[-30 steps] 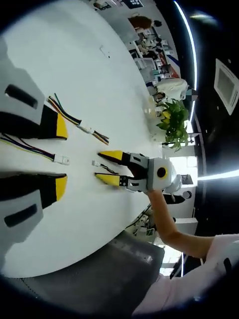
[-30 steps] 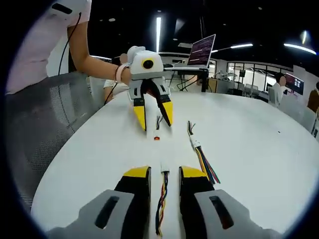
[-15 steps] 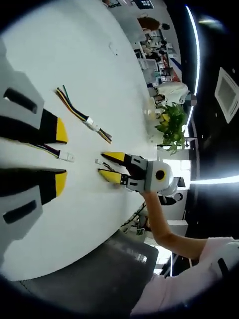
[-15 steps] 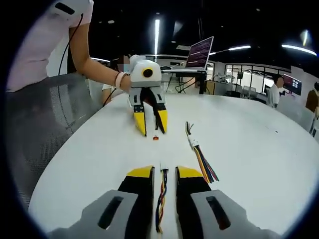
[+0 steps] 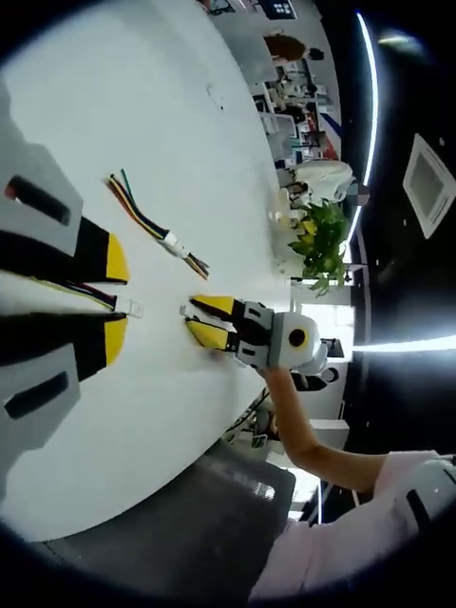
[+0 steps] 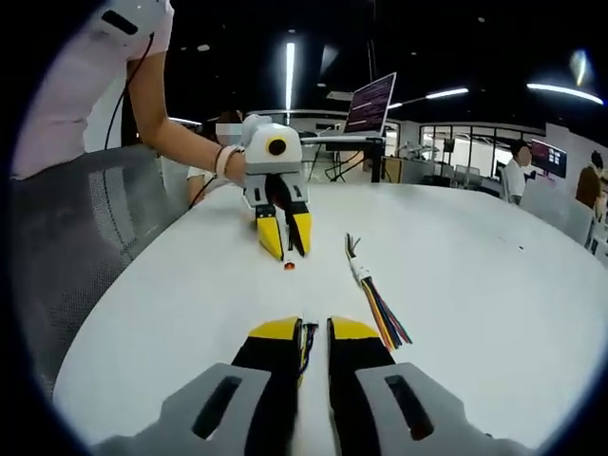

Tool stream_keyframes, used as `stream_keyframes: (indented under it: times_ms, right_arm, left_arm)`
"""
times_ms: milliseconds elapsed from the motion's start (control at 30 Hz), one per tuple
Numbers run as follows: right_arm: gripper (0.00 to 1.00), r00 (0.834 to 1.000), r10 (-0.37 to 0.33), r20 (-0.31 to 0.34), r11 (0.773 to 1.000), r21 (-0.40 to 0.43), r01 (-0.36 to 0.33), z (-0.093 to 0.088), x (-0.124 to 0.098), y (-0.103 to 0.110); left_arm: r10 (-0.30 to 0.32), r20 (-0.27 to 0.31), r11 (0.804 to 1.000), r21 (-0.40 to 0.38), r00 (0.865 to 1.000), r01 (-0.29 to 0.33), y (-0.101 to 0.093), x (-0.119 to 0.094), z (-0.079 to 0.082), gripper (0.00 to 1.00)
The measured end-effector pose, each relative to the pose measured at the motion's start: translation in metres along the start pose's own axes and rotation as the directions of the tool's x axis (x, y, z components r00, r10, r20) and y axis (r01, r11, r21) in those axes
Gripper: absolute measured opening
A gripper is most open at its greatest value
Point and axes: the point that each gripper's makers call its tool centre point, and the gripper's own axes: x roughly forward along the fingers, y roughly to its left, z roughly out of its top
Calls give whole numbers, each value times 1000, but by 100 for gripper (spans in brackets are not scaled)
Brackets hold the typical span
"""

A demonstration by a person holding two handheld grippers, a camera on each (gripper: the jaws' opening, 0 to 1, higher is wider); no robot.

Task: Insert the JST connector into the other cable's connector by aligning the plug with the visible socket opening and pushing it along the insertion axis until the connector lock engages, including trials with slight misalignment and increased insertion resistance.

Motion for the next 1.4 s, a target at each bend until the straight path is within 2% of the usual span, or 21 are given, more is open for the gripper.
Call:
stream_keyframes:
  times_ms: [333,800,1167,1400]
  right_arm:
    - [4,1000,-7,9,1000,15,7,1,2,-1]
    - [4,1000,-1,12,1000,29,0,5,2,3]
    - [3,1000,9,-14,1000,8,-9,5,3,4]
    - [3,999,36,-31,999,-10,-37,6,7,12]
  left_arm:
    - [3,4,1000,6,1000,-3,3,2,0,1]
    - [6,-15,999,34,1000,-5,4,4,1,1]
    - [-17,-40,998,63,999,20,-3,5,2,0]
    - [-26,-49,997,65,998,29,-5,5,3,0]
